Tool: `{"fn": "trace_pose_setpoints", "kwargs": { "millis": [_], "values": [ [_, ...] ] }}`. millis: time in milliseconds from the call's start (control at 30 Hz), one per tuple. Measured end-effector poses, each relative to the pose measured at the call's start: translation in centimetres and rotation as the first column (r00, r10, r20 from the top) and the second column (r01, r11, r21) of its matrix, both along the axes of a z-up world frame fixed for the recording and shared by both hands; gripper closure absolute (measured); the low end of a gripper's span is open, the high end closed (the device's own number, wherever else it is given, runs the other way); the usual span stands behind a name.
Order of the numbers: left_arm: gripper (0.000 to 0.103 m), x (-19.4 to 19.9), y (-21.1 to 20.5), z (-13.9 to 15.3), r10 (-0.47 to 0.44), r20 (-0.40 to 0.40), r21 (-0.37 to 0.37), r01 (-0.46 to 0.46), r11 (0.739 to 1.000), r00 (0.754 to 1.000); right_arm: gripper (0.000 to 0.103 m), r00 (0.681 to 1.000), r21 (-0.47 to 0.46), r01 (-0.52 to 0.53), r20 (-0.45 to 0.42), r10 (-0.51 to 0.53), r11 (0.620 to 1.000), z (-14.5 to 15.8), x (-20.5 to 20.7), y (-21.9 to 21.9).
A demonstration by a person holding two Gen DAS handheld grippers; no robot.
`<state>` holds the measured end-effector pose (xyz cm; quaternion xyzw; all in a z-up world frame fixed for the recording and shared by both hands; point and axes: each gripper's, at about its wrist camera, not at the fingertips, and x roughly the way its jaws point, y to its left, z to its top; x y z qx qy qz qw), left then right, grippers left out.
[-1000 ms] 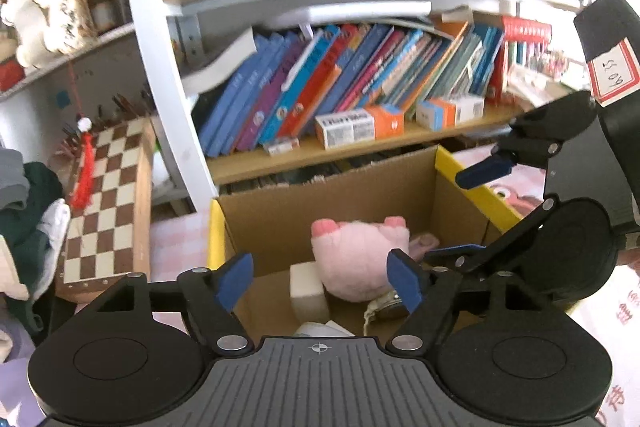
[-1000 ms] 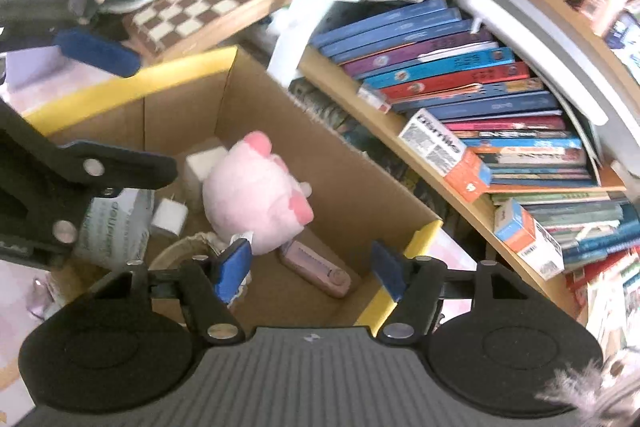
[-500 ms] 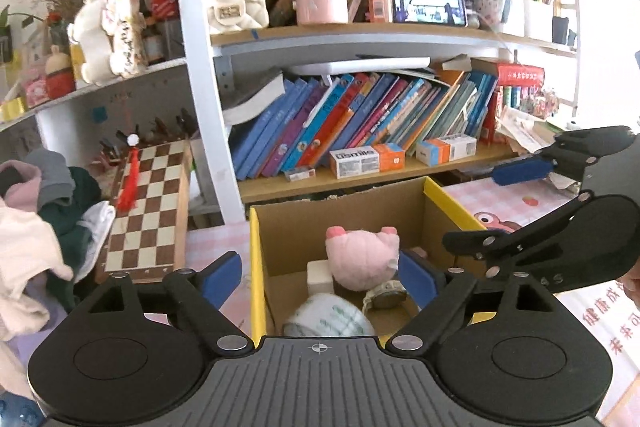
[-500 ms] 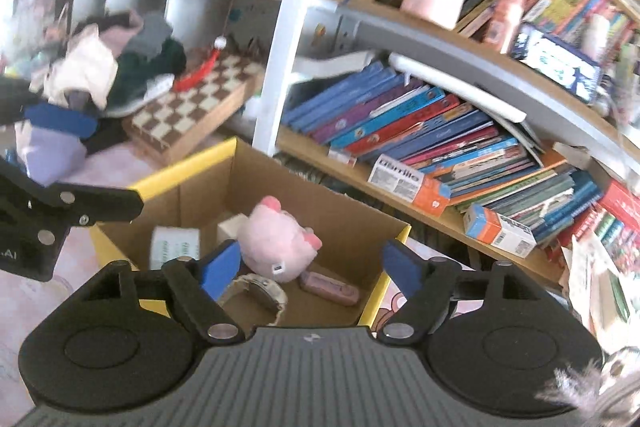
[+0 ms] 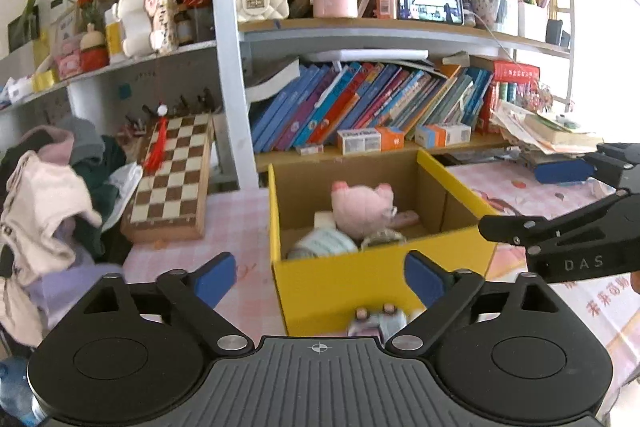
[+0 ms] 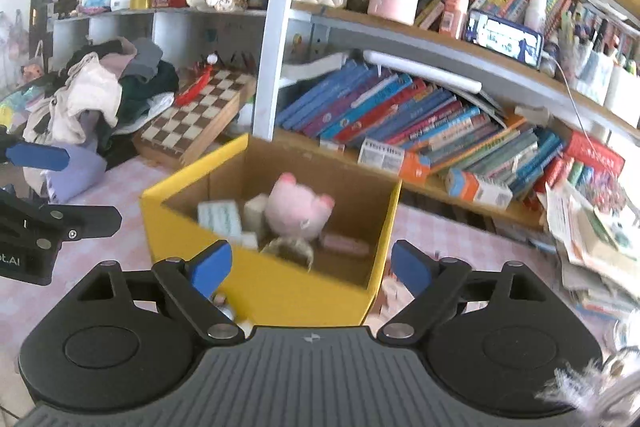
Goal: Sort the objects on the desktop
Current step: 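Withdraw both open tools from the yellow box back over the desk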
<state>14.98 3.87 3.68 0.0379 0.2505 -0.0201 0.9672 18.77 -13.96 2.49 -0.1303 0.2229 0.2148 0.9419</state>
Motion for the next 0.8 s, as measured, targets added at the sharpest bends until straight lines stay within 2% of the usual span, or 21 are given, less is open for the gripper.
{"fn": "trace_pose_setpoints", "kwargs": {
  "millis": [333,800],
  "values": [
    [0.007,-3.8,-0.1,-2.5,0.001,-0.064,0.024,0.001,1.0,0.998,0.006,0.995,0.005,0.083,-0.05,-0.083,0.997,-3.1,-5.0,0.4],
    [0.006,-6.9,-0.2,-4.5,-0.022,-0.126,0.028,0.025,0.999,0.992,0.004,0.97,0.009,0.156,-0.188,-0.151,0.988,-6.7,-9.5,1.4]
  ]
}}
